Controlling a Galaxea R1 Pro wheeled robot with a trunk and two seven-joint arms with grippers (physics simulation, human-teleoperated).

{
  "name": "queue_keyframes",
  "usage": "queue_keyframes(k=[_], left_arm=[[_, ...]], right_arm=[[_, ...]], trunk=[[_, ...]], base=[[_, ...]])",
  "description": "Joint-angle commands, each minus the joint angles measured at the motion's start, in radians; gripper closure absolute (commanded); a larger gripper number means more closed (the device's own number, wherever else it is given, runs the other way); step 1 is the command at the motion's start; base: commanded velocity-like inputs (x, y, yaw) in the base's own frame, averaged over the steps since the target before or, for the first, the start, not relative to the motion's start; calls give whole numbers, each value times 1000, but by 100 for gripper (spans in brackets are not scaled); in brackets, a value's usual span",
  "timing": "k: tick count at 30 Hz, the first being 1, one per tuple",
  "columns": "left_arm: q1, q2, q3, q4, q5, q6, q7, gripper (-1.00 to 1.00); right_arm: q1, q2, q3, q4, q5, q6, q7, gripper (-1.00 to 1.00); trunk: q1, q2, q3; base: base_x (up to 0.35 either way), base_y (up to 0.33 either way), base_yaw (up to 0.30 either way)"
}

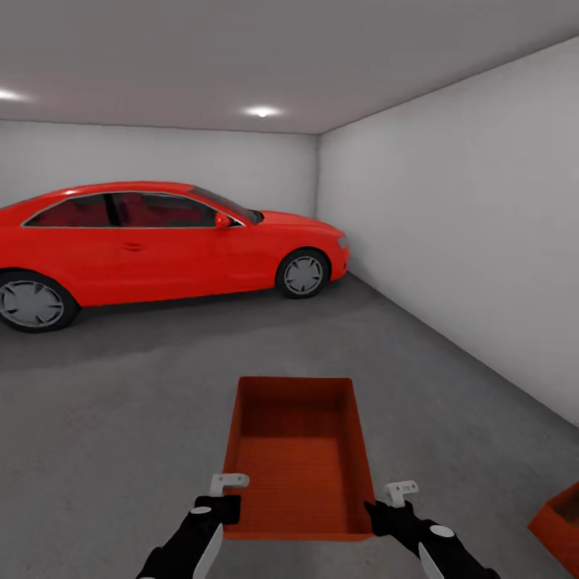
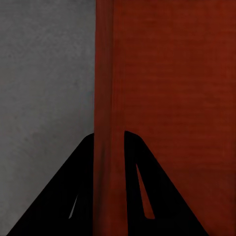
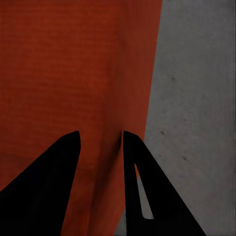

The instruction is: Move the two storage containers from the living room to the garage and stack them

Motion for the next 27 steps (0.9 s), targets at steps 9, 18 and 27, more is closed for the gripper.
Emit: queue_keyframes(k=[9,18,27], left_arm=[[-1,-1,57,-40,-14,8,3,100],[-1,-1,57,-40,-15,8,3,100],[-1,-1,57,-40,-15,8,3,100]], right_arm=[[0,-1,10,-2,13,4,1,100],[0,-1,9,-2,14,5,1,100],[0,-1,9,-2,14,5,1,100]], trunk=[[1,-2,-2],[1,-2,-2],[1,-2,-2]], base=[[326,0,-279],[326,0,-285],[326,-59,-289]])
